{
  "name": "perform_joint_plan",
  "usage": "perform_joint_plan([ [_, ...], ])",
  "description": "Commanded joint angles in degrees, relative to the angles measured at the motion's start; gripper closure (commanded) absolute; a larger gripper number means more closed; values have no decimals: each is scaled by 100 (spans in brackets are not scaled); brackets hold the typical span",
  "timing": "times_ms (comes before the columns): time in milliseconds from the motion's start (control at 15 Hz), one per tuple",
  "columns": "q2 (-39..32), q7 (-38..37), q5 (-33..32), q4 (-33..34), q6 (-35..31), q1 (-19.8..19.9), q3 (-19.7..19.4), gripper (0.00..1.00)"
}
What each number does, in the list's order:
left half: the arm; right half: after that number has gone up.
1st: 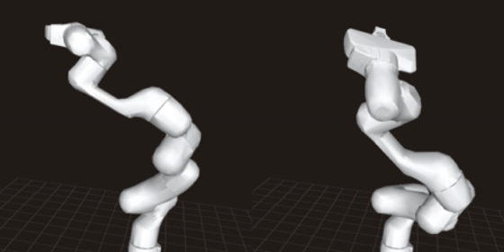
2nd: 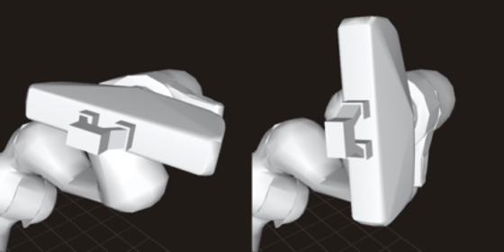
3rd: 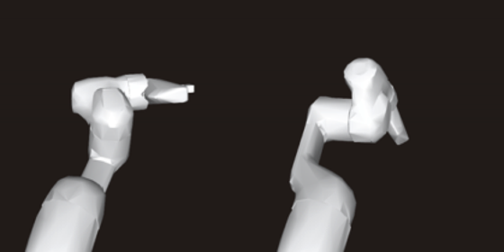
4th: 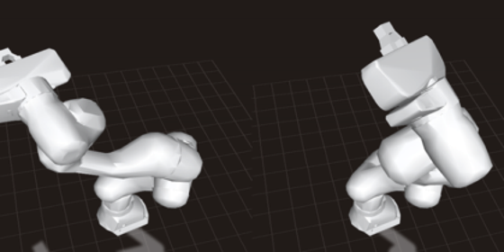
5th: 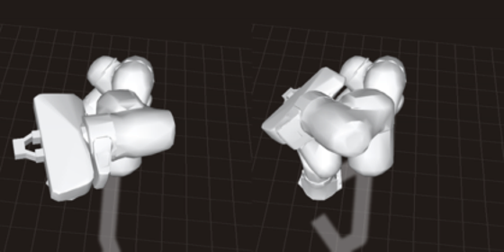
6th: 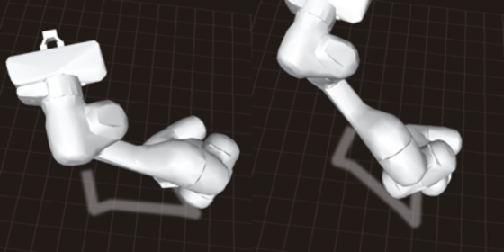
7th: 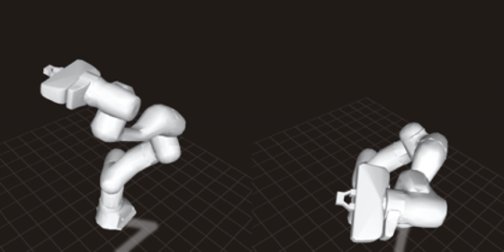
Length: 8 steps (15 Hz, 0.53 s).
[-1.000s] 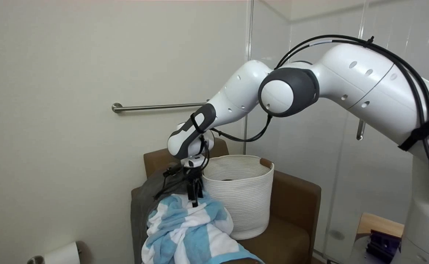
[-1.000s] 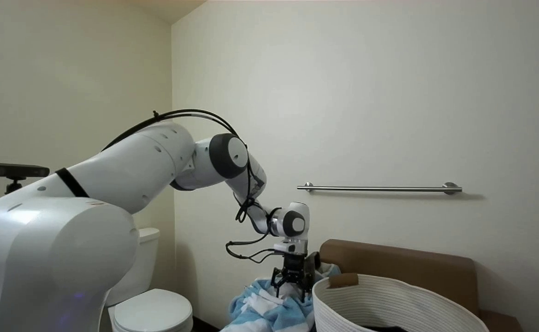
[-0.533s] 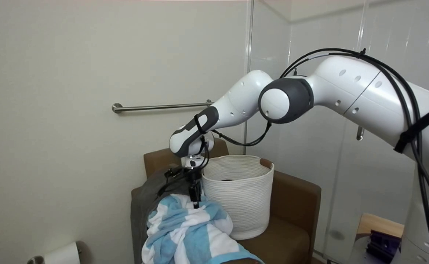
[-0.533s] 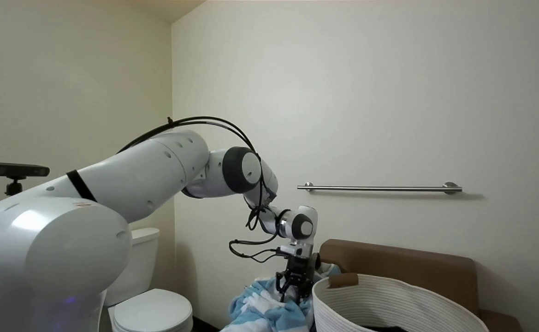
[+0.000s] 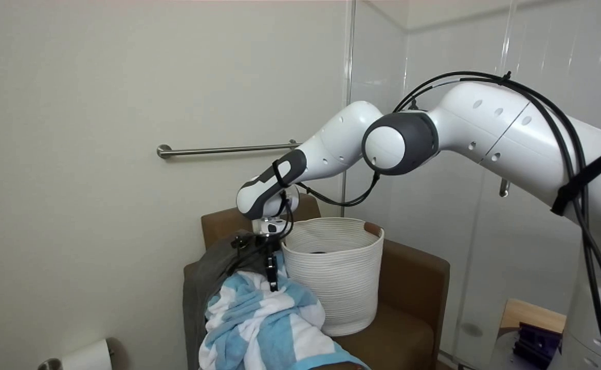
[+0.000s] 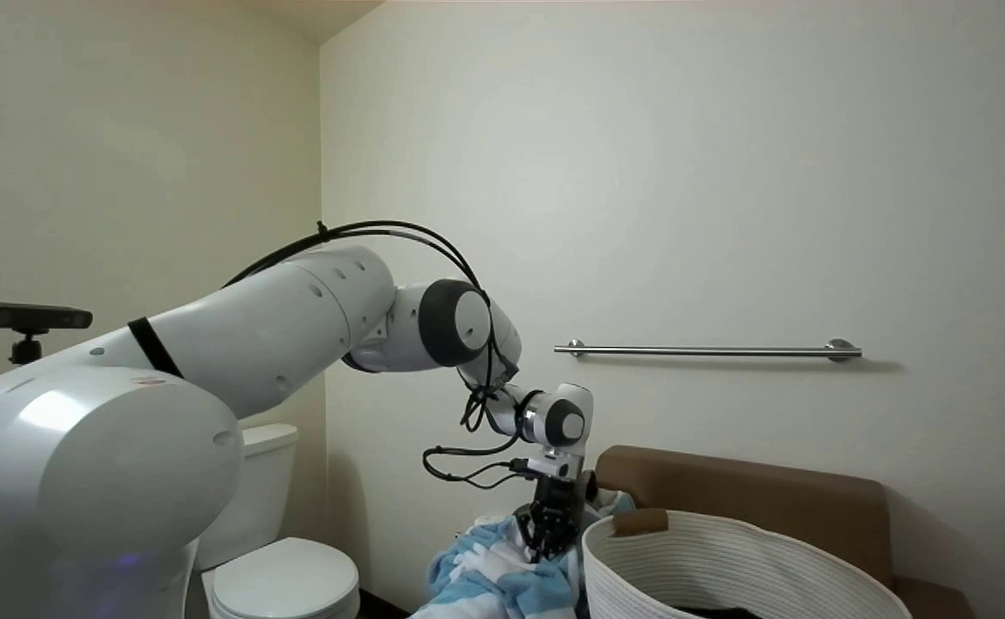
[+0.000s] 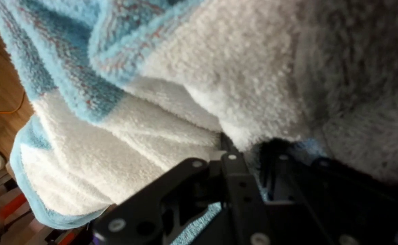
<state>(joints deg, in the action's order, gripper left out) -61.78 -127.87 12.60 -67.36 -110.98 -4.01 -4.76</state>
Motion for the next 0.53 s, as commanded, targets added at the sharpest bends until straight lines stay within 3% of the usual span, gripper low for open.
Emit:
perform_joint_plan([
  [0, 273, 328, -222, -221, 12, -104, 128, 91],
  [200, 893, 184, -369, -961, -545, -357, 63, 91],
  [467, 1795, -131, -251, -1963, -1778, -630, 78, 92],
])
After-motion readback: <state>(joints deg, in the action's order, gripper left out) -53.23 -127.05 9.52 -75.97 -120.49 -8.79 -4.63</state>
